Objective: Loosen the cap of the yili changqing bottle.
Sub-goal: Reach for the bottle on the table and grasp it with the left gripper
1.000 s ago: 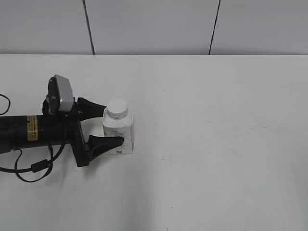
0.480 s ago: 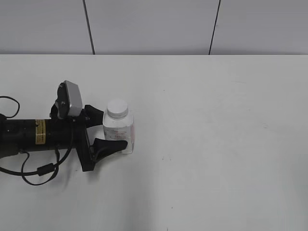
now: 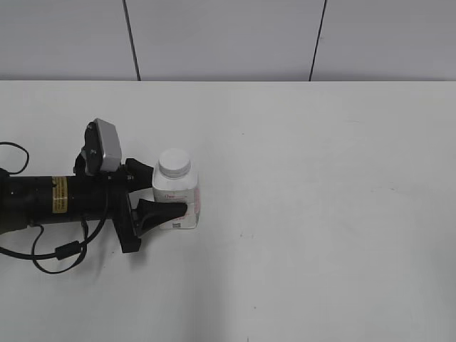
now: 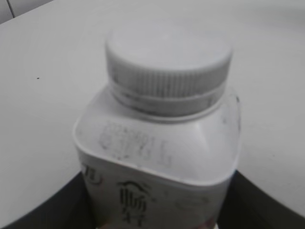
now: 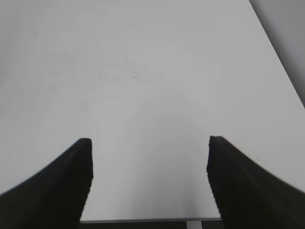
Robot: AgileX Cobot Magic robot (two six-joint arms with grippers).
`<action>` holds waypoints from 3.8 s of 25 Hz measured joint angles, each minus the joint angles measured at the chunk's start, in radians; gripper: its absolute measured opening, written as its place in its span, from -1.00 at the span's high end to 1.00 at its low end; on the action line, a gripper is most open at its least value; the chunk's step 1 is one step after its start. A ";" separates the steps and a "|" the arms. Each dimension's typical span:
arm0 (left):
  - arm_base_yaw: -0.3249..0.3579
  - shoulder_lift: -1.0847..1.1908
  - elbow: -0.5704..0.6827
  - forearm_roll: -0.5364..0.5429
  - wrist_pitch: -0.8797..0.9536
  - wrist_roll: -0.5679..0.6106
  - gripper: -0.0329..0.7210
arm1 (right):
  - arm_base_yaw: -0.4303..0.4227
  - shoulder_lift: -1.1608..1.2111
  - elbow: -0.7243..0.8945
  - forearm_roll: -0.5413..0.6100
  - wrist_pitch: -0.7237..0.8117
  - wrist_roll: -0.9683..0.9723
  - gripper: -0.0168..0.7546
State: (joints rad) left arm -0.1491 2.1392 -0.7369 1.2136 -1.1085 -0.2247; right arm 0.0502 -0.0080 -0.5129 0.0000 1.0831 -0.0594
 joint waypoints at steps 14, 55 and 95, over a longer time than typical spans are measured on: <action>0.000 0.000 0.000 0.001 -0.001 0.000 -0.20 | 0.000 0.000 0.000 0.012 0.000 0.000 -0.57; 0.000 0.000 -0.001 0.061 -0.012 0.000 -0.19 | 0.000 1.524 -0.804 0.012 0.129 0.001 -0.22; 0.000 0.000 -0.001 0.062 -0.013 -0.001 -0.18 | 0.731 2.114 -1.406 0.196 0.134 0.155 -0.22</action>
State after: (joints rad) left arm -0.1491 2.1392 -0.7381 1.2751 -1.1216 -0.2256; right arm 0.7816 2.1059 -1.9189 0.1962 1.2167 0.0954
